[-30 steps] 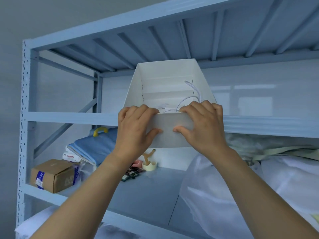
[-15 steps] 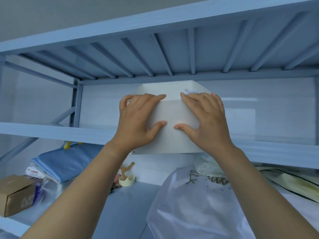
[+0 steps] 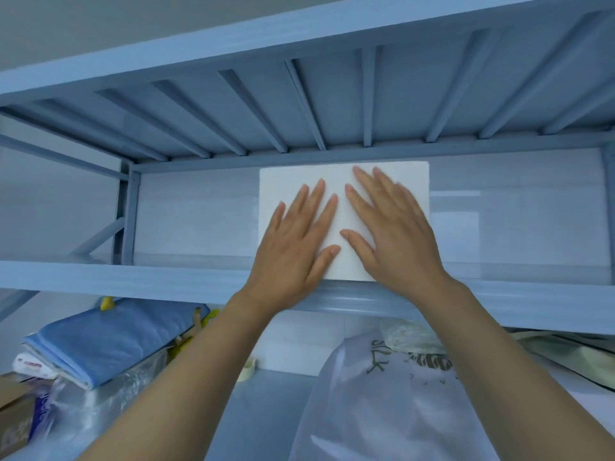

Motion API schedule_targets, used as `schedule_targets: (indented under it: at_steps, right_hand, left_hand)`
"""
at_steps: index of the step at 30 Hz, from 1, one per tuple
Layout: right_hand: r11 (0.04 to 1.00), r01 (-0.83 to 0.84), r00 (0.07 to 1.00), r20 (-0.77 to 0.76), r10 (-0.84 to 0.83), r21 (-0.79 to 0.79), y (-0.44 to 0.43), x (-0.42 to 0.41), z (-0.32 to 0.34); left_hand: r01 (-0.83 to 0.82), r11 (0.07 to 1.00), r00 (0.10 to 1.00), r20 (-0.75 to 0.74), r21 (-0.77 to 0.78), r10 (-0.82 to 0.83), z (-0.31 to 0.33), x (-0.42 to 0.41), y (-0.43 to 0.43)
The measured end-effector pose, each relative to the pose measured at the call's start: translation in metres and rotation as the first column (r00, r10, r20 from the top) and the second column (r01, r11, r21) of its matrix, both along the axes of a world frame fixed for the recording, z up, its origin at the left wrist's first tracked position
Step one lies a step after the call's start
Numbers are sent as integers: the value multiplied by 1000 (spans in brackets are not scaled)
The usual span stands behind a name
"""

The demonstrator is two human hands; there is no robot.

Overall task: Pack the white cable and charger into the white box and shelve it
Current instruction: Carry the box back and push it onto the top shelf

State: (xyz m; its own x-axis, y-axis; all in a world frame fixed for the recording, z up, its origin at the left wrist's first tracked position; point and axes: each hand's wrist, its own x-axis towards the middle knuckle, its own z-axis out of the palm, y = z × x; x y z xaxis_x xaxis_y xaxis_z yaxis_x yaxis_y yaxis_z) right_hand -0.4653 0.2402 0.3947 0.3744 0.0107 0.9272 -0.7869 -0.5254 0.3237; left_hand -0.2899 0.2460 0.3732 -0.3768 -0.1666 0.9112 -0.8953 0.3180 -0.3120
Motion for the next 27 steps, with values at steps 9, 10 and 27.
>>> schedule_targets:
  at_steps: [9,10,27]
  right_hand:
    - [991,119,988,-104,-113,56,-10,4,-33]
    - [987,146,984,-107,-139,61,-10,3,-34]
    - [966,253,967,-2,-253,52,-19,-33,-49]
  left_hand:
    - [-45,996,999,16,76,44,-26,10,-7]
    - [-58,995,998,14,78,57,-25,11,-7]
    - [-128,989,988,77,-74,134,-26,-21,-14]
